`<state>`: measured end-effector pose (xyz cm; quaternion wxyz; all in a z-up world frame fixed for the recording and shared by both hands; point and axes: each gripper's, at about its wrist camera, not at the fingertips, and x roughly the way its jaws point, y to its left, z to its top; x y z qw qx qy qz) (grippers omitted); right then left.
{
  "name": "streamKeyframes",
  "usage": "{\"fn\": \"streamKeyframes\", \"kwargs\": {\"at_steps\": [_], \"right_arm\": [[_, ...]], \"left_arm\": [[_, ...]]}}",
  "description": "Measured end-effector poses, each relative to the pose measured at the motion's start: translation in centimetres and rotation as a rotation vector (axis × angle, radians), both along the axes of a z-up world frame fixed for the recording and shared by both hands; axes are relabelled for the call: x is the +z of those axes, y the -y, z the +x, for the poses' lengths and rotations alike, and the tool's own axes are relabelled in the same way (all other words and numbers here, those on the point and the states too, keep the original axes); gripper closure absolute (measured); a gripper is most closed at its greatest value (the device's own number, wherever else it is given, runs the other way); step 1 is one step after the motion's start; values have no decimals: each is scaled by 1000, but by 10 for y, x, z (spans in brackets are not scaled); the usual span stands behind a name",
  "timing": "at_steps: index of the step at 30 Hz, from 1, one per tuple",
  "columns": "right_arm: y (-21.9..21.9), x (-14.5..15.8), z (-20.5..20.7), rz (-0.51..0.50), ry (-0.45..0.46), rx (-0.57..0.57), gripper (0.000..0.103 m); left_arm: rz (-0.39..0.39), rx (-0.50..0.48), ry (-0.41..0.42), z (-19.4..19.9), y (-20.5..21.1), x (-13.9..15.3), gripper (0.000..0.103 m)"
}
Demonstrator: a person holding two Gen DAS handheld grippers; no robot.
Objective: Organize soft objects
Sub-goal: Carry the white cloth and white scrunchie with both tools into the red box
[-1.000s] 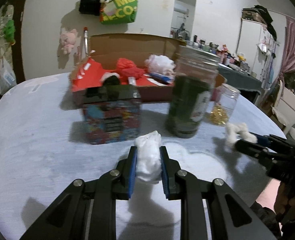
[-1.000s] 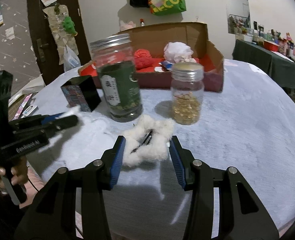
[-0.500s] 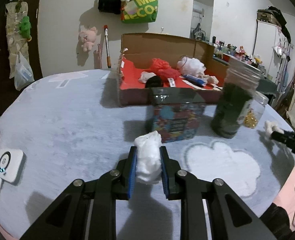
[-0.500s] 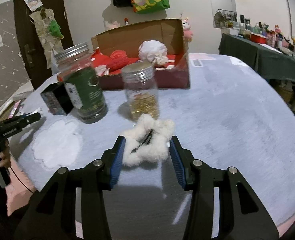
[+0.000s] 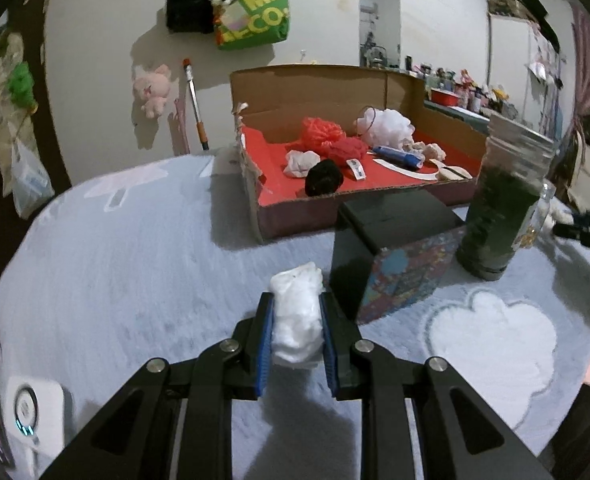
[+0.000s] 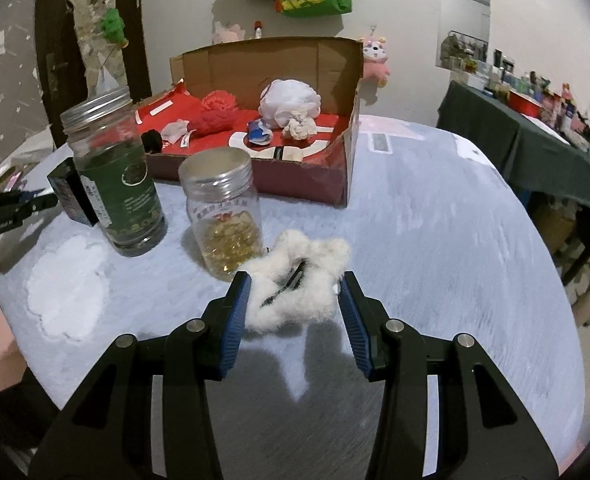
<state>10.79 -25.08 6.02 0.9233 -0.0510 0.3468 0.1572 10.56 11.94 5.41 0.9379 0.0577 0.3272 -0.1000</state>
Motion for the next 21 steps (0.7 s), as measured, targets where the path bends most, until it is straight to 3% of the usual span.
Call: {"fn": "streamKeyframes", "kwargs": {"at_steps": [9, 21], "right_arm": [[-2, 4, 23, -102, 6, 80, 60], [-10, 15, 45, -182, 28, 152, 60]], "left_arm": [[-43, -88, -52, 20, -6, 6, 80], [68, -133, -28, 43, 5, 21, 80]]}}
